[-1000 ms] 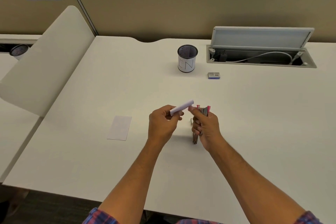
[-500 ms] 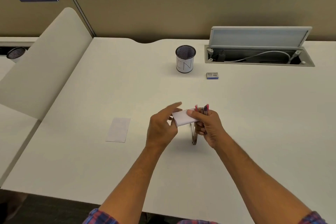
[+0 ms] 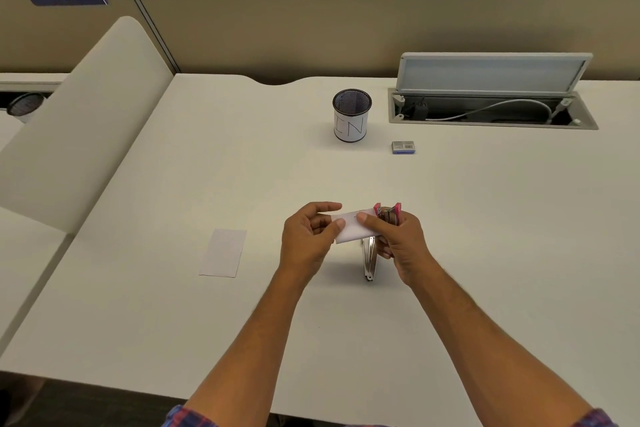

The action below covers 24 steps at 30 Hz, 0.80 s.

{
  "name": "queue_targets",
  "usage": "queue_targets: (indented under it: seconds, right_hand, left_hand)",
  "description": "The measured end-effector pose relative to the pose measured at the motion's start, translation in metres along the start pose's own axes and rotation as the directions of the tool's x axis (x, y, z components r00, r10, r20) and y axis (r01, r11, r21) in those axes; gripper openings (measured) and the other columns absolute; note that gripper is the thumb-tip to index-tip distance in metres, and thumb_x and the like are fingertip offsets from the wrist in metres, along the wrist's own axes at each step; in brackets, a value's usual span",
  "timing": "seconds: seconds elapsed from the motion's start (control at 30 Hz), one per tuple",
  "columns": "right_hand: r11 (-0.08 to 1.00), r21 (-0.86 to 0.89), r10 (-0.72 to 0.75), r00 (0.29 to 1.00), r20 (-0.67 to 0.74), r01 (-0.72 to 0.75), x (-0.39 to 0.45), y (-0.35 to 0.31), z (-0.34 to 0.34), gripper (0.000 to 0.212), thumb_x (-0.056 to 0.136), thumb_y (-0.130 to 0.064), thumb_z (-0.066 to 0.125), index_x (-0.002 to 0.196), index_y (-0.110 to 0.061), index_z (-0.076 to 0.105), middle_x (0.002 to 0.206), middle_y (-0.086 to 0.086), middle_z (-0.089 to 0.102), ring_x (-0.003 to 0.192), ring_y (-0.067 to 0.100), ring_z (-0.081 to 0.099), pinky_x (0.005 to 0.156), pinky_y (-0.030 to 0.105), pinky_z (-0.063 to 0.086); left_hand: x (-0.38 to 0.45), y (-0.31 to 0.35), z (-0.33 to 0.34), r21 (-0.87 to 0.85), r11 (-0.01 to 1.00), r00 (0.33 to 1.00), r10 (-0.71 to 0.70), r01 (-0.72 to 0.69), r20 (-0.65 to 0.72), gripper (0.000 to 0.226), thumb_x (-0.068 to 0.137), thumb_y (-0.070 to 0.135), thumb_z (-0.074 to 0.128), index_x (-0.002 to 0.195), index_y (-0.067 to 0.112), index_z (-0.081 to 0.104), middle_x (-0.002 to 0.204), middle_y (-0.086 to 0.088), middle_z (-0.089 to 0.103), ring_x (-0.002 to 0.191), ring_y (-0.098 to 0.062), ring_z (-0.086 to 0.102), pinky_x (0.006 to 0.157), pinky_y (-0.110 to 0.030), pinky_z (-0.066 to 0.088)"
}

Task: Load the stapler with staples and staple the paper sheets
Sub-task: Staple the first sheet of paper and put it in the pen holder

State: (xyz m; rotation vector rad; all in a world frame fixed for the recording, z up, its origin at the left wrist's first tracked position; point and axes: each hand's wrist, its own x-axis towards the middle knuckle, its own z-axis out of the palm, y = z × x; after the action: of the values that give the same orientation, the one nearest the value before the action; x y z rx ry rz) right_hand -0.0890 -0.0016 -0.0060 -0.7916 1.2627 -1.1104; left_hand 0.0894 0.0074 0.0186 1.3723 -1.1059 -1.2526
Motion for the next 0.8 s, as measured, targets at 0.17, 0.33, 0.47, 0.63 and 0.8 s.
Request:
queue_targets:
  seconds: [0.17, 0.33, 0.47, 0.63, 0.8]
  right_hand:
    - [1.000, 0.020, 0.018, 1.000, 0.024, -0.019, 0.006, -0.005, -0.004, 0.031, 0.077, -0.035, 0.086, 0.064, -0.022, 0.062, 0.051, -0.002, 0.038, 0.043, 0.014, 0.027, 0.043, 0.022, 0.025]
    - [0.996, -0.086, -0.027, 1.000, -0.014, 0.026, 0.021, -0.020, -0.003, 0.030, 0.073, -0.038, 0.088, 0.070, -0.013, 0.071, 0.054, 0.009, 0.056, 0.041, 0.013, 0.038, 0.041, 0.019, 0.029]
    - [0.991, -0.086, -0.106, 0.993, -0.042, 0.102, 0.048, -0.038, -0.001, 0.021, 0.080, -0.026, 0.087, 0.070, -0.013, 0.074, 0.057, 0.011, 0.064, 0.039, 0.013, 0.035, 0.040, 0.018, 0.027]
    - [0.950, -0.240, -0.236, 0.963, -0.132, 0.200, 0.097, -0.070, 0.006, 0.021, 0.081, -0.029, 0.085, 0.070, -0.014, 0.075, 0.060, 0.003, 0.071, 0.040, 0.003, 0.045, 0.043, 0.020, 0.035]
    - [0.899, -0.372, -0.342, 0.899, -0.274, 0.229, 0.148, -0.104, 0.015, 0.020, 0.087, -0.029, 0.080, 0.083, -0.010, 0.075, 0.070, 0.002, 0.075, 0.051, 0.002, 0.056, 0.060, 0.029, 0.045]
  left_hand:
    - [0.013, 0.000, -0.001, -0.024, 1.000, 0.998, 0.007, -0.008, -0.065, 0.023, 0.086, 0.002, 0.075, 0.100, 0.021, 0.076, 0.068, 0.003, 0.069, 0.064, -0.011, 0.060, 0.062, -0.018, 0.048]
    - [0.035, 0.006, 0.004, -0.076, 0.997, 0.992, 0.014, -0.023, -0.126, 0.019, 0.087, 0.001, 0.075, 0.096, 0.018, 0.076, 0.072, 0.004, 0.073, 0.071, -0.008, 0.067, 0.066, -0.020, 0.051]
    - [0.062, 0.015, 0.014, -0.108, 0.994, 0.988, 0.009, -0.026, -0.155, 0.015, 0.088, 0.004, 0.076, 0.095, 0.018, 0.075, 0.077, 0.003, 0.077, 0.072, -0.007, 0.070, 0.066, -0.027, 0.055]
    - [0.116, 0.035, 0.029, 0.060, 0.996, 0.970, 0.081, -0.070, -0.228, 0.024, 0.093, 0.012, 0.070, 0.116, 0.018, 0.072, 0.106, -0.005, 0.077, 0.097, -0.016, 0.072, 0.090, -0.041, 0.060]
    - [0.162, 0.047, 0.041, 0.373, 0.920, 0.961, 0.200, -0.117, -0.193, 0.038, 0.105, 0.015, 0.048, 0.141, 0.017, 0.059, 0.138, -0.001, 0.066, 0.127, -0.019, 0.061, 0.104, -0.022, 0.044]
